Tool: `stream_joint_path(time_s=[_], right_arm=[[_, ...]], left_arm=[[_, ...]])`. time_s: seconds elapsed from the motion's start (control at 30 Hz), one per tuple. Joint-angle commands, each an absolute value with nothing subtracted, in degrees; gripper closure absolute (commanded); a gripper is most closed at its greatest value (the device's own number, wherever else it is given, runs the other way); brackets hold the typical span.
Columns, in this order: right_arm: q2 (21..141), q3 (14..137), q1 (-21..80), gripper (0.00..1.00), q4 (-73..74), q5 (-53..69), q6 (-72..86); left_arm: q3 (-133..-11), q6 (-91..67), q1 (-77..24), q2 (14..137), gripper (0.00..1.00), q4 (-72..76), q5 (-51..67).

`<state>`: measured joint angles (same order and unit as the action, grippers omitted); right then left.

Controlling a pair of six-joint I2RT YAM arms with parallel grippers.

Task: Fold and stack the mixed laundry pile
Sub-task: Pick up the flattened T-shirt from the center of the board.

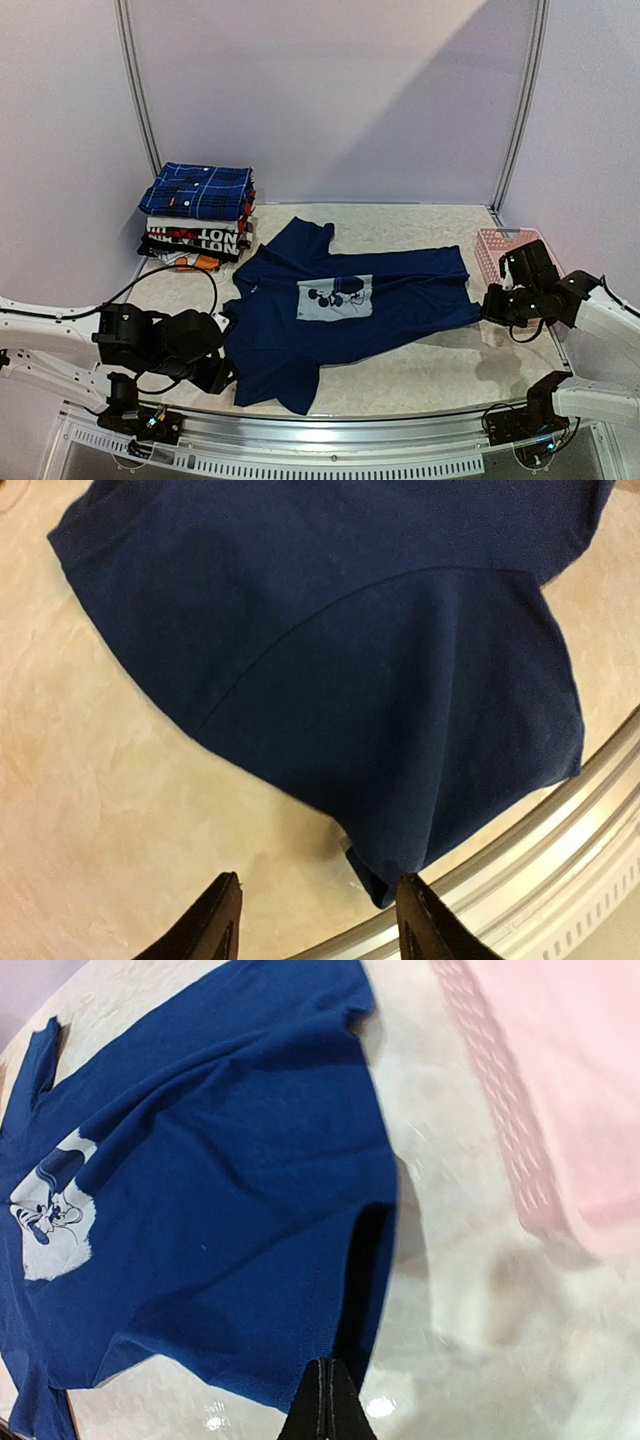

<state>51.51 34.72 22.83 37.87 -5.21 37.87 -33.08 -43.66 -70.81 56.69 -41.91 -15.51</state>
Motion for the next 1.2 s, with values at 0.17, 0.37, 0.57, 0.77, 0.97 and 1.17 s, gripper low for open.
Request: stream_joint_path(time_s=[0.17, 0.37, 0.57, 0.77, 0.97, 1.17], right_arm=[[42.4, 28.5, 23.1, 1.0, 44.5, -14.7, 51.3], [42.0, 27.0, 23.1, 1.0, 44.3, -14.8, 52.4], [41.9, 26.5, 23.1, 1.0, 43.8, -15.0, 52.5], [42.1, 26.5, 23.1, 1.0, 43.5, -14.7, 52.4], [42.7, 26.4, 23.1, 1.0, 43.0, -14.2, 51.9], [43.2, 26.5, 23.1, 1.0, 42.7, -13.6, 51.6]], left_arm=[[-27.7, -49.3, -72.1, 53.7, 0.46, -41.0, -8.2], [-26.3, -49.7, -72.5, 56.9, 0.46, -34.6, -4.2], [-24.1, -50.0, -72.8, 61.1, 0.49, -26.0, -1.2], [-25.2, -49.9, -74.4, 64.5, 0.51, -23.5, -0.6], [-26.7, -48.3, -75.6, 61.5, 0.37, -27.5, -3.2], [-26.3, -48.1, -75.7, 62.1, 0.37, -27.5, -2.3]])
